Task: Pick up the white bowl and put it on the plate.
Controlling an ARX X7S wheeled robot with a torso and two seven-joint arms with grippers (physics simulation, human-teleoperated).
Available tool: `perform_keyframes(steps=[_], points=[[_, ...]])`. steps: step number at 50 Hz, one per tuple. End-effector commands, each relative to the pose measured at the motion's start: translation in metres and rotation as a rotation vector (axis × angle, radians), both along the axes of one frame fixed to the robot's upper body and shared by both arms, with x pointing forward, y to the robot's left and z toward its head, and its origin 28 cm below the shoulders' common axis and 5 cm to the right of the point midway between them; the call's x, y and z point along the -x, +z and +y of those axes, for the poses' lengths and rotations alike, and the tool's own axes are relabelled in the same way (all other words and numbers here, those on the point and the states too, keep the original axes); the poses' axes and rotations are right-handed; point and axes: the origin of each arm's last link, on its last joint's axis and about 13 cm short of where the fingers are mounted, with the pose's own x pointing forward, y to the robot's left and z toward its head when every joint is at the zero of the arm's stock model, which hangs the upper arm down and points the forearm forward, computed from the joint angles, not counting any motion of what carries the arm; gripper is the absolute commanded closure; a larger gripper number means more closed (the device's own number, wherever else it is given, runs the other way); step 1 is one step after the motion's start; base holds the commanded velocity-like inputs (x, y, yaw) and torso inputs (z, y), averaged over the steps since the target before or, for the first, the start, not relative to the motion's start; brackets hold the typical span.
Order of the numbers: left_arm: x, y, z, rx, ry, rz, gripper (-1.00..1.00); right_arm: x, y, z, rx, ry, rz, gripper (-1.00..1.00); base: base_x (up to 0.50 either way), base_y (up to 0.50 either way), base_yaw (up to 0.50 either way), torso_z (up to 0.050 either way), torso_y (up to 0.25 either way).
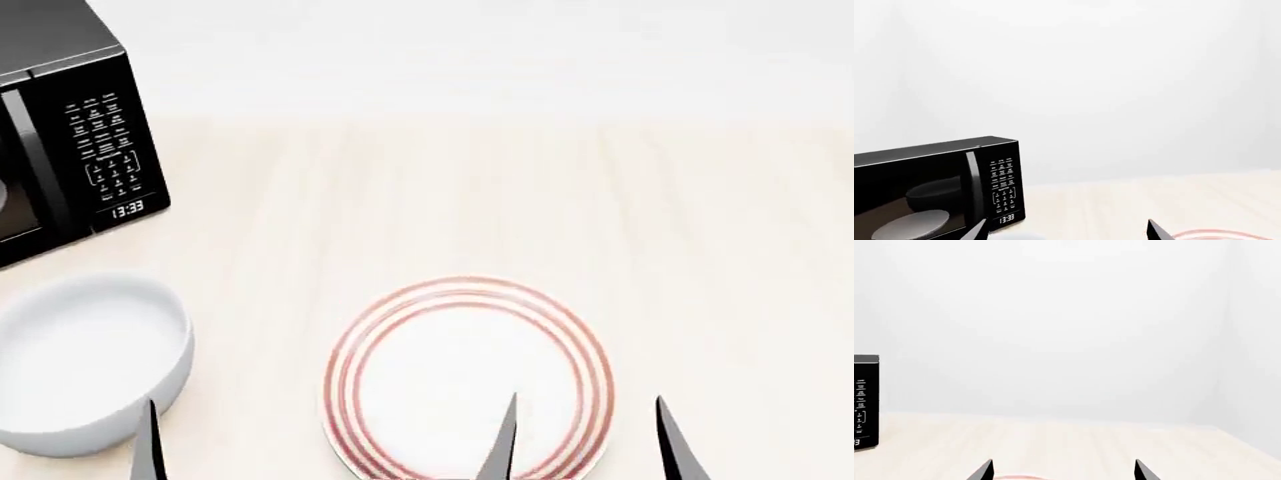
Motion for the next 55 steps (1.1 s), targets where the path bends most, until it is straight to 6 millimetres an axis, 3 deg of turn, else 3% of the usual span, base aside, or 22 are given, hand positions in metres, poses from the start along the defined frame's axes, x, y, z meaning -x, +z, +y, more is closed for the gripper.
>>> perform_keyframes(steps=[1,8,17,24,32,44,55], points=[[0.000,0.000,0.000,-0.003,0.004,0.002,-1.00,0.000,0.000,0.001,0.002,0.004,-0.003,-1.00,0.50,0.00,0.00,0.000,0.000],[0.000,0.000,0.000,-0.003,0.003,0.004,-1.00,0.000,-0.002,0.002,0.010,0.016,0.005,-1.00,0.49,0.00,0.00,0.000,0.000],[0.002,0.005,0.000,-0.010,0.001,0.003,-1.00,0.000,-0.004,0.002,0.020,0.013,0.006,-1.00,0.00,0.00,0.00,0.000,0.002],[0.010,0.028,0.005,-0.031,0.015,-0.028,-1.00,0.000,-0.004,0.002,0.022,0.008,0.008,-1.00,0.00,0.00,0.00,0.000,0.000],[0.021,0.074,0.022,-0.098,-0.006,-0.072,-1.00,0.000,-0.005,0.002,0.022,0.008,0.013,-1.00,0.00,0.00,0.00,0.000,0.000],[0.018,0.092,0.041,-0.245,0.018,-0.061,-1.00,0.000,-0.007,0.001,0.023,0.005,0.020,-1.00,0.00,0.00,0.00,0.000,0.000],[0.006,0.110,0.065,-0.115,0.067,0.113,-1.00,0.001,-0.008,0.002,0.024,0.007,0.024,-1.00,0.00,0.00,0.00,0.000,0.000]])
